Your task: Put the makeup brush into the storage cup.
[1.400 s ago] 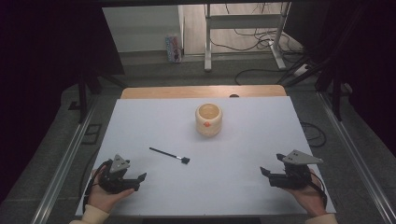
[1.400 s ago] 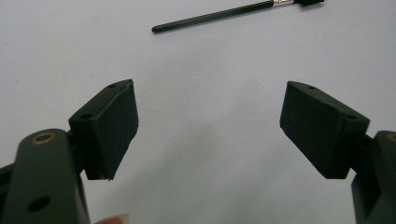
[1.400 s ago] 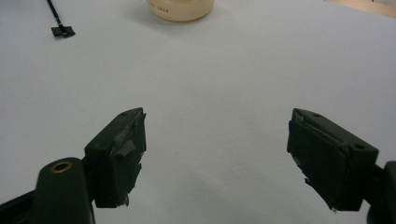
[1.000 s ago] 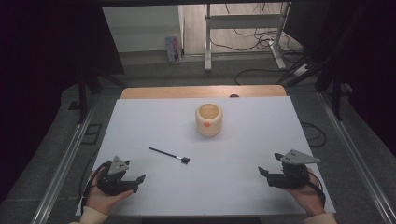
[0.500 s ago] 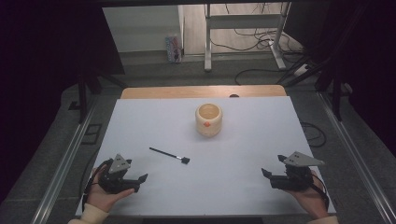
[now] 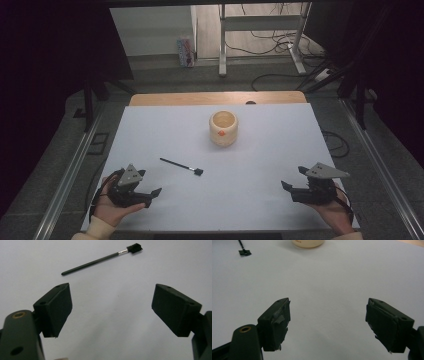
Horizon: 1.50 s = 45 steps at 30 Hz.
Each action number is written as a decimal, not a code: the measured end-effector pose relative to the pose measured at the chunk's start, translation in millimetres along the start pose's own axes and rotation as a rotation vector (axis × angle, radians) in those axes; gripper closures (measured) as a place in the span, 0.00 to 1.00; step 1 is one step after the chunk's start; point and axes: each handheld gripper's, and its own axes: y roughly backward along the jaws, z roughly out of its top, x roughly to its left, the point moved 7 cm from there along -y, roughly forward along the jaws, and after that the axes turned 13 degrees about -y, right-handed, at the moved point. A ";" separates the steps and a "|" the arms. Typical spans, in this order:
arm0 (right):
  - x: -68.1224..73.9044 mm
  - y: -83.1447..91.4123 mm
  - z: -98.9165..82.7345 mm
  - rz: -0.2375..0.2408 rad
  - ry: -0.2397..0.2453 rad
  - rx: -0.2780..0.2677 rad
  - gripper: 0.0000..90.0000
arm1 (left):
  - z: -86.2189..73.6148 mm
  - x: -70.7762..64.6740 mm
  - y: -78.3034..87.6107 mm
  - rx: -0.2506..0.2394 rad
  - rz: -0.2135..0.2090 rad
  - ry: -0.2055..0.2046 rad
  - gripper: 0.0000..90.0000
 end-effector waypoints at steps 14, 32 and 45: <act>-0.8 1.9 -1.1 -0.008 0.005 -0.001 0.22 | 13.8 5.4 -6.0 0.020 -0.018 -0.082 0.17; -2.5 0.7 -3.0 -0.015 0.008 0.006 0.22 | 52.6 17.9 -7.2 0.041 -0.009 -0.295 0.22; -1.1 -2.9 -3.0 -0.009 0.023 0.015 0.22 | 61.7 35.5 -17.9 0.060 -0.041 -0.330 0.23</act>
